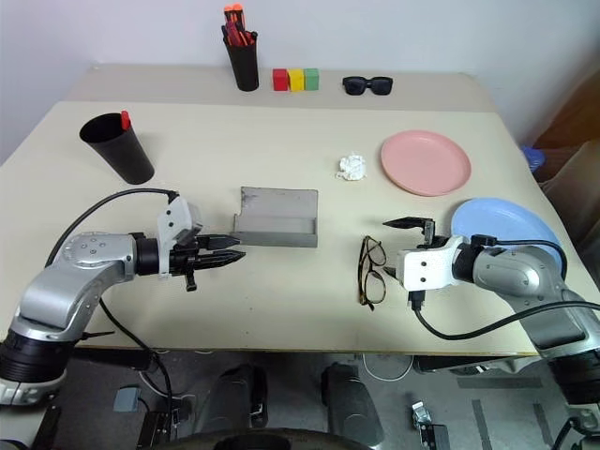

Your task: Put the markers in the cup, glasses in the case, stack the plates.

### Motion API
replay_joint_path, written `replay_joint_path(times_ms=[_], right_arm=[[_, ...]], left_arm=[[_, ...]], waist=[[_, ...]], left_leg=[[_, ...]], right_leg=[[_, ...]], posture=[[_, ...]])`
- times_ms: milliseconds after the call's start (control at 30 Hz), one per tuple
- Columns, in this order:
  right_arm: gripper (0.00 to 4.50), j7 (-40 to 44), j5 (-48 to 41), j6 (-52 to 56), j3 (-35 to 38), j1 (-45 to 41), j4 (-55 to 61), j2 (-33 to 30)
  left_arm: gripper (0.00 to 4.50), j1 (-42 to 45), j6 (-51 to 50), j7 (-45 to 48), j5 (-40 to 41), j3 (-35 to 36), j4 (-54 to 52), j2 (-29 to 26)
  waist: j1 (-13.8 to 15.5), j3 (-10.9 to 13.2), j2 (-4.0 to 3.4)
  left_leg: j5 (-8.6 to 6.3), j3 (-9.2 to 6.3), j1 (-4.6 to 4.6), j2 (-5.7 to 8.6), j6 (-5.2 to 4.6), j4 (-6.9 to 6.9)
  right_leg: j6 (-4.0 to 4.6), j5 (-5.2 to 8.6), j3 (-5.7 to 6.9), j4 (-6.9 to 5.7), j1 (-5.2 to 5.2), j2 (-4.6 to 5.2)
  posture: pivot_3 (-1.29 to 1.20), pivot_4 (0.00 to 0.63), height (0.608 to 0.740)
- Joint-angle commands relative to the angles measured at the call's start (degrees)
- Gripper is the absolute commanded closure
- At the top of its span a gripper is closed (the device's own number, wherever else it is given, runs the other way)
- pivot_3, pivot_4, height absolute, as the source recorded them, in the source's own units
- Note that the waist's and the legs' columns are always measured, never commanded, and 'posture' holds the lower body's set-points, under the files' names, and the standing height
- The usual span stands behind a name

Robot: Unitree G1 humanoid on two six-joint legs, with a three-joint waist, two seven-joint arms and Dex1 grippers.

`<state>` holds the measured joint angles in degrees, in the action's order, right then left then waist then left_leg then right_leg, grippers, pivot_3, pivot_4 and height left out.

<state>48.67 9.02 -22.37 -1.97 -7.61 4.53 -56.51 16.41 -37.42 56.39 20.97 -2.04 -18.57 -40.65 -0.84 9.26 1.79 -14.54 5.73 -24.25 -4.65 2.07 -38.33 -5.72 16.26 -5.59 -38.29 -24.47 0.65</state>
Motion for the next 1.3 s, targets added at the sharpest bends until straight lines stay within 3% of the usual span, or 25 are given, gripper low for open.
replay_joint_path(times_ms=[33,667,767,967,1300], right_arm=[[0.0,-0.6,1.4,-5.4,-0.8,-1.2,-1.2,-0.3],[0.0,-8.9,11.6,-26.9,-8.3,-8.1,-11.4,2.7],[0.9,-8.6,11.8,-28.2,-9.7,-8.6,-12.4,2.6],[4.0,-8.8,12.0,-29.2,-10.8,-9.1,-13.5,2.4],[4.0,-8.3,11.5,-28.1,-11.4,-9.5,-13.6,2.8]], left_arm=[[3.21,-0.1,-0.1,-1.0,0.9,1.1,-2.0,-0.7],[3.21,-0.3,-1.0,-1.7,1.8,-2.5,-3.1,-0.3],[3.15,-0.4,-1.2,-2.0,1.9,-2.9,-3.4,0.1],[3.15,-1.2,-1.1,-2.6,2.2,-3.2,-4.0,0.5],[3.15,-2.2,-0.4,-3.4,2.3,-3.6,-3.8,0.6]], waist=[[0.0,0.0,0.0],[-0.1,0.0,-0.01],[-0.1,0.0,-0.01],[-0.1,0.0,-0.02],[-0.1,0.0,-0.03]], left_leg=[[0.0,0.0,0.01,0.0,0.0,0.0],[0.0,0.06,0.1,0.0,0.01,0.0],[0.0,0.07,0.12,0.0,0.01,0.0],[0.0,0.08,0.16,-0.01,0.01,0.0],[0.0,0.1,0.26,-0.01,0.01,0.0]], right_leg=[[0.01,0.0,0.0,0.0,0.0,0.0],[0.06,0.03,-0.06,-0.03,0.05,0.0],[0.06,0.03,-0.07,-0.04,0.06,0.01],[0.07,0.03,-0.08,-0.05,0.09,0.01],[0.12,0.06,-0.1,-0.05,0.18,0.01]], posture=[[0.0,0.15,0.722],[0.0,0.15,0.722],[0.0,0.15,0.722],[0.0,0.15,0.722],[0.0,0.15,0.722]])
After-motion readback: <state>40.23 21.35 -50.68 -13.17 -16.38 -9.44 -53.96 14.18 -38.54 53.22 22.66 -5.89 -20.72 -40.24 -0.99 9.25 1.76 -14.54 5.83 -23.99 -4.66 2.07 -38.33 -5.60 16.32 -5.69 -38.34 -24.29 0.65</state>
